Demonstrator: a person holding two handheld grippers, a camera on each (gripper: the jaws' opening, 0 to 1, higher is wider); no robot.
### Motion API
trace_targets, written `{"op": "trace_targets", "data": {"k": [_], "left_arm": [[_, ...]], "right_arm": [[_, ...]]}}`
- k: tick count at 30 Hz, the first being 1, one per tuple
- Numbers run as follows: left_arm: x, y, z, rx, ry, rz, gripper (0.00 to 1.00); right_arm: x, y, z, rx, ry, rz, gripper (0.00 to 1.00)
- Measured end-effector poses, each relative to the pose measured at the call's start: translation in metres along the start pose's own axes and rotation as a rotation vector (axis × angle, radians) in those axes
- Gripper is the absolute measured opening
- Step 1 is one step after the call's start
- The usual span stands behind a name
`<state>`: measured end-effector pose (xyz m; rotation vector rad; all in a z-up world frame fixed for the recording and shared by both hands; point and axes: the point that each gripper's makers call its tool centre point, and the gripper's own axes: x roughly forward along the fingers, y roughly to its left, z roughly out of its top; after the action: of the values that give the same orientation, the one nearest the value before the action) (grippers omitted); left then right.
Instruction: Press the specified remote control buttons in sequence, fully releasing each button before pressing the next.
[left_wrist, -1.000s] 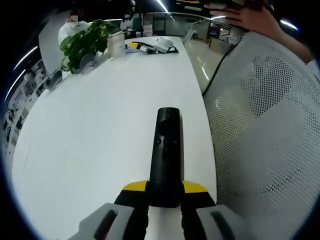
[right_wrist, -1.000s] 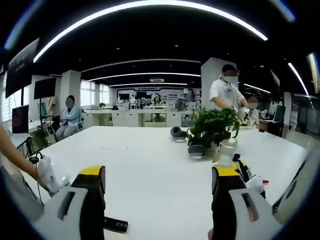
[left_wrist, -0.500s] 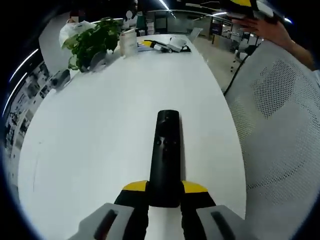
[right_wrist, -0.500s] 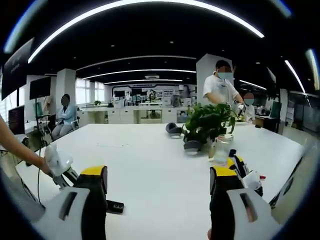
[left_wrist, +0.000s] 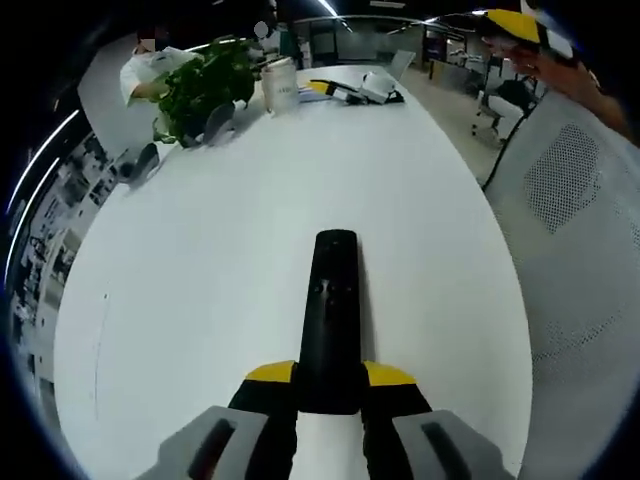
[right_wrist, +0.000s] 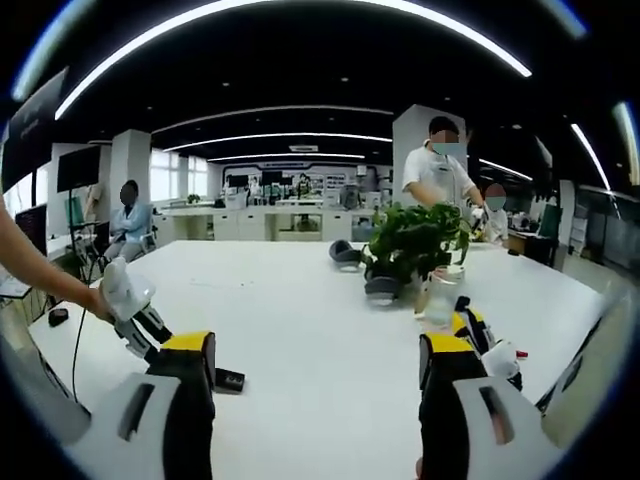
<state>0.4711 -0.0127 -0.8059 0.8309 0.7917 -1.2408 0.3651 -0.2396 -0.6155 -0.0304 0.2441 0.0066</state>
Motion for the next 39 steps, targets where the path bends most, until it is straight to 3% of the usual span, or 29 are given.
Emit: {"op": "trace_targets", "data": {"k": [28, 39], "left_arm": [[0.006, 0.093, 0.0, 0.036, 0.063, 0.088, 0.23], [0.012, 0.129, 0.005, 0.095, 0.111, 0.108, 0.23]], "right_arm": [[0.003, -0.002, -0.013, 0.014, 0.069, 0.002, 0.81], [0.005, -0.003, -0.017, 0.012, 0.093, -0.002, 0.78]]}}
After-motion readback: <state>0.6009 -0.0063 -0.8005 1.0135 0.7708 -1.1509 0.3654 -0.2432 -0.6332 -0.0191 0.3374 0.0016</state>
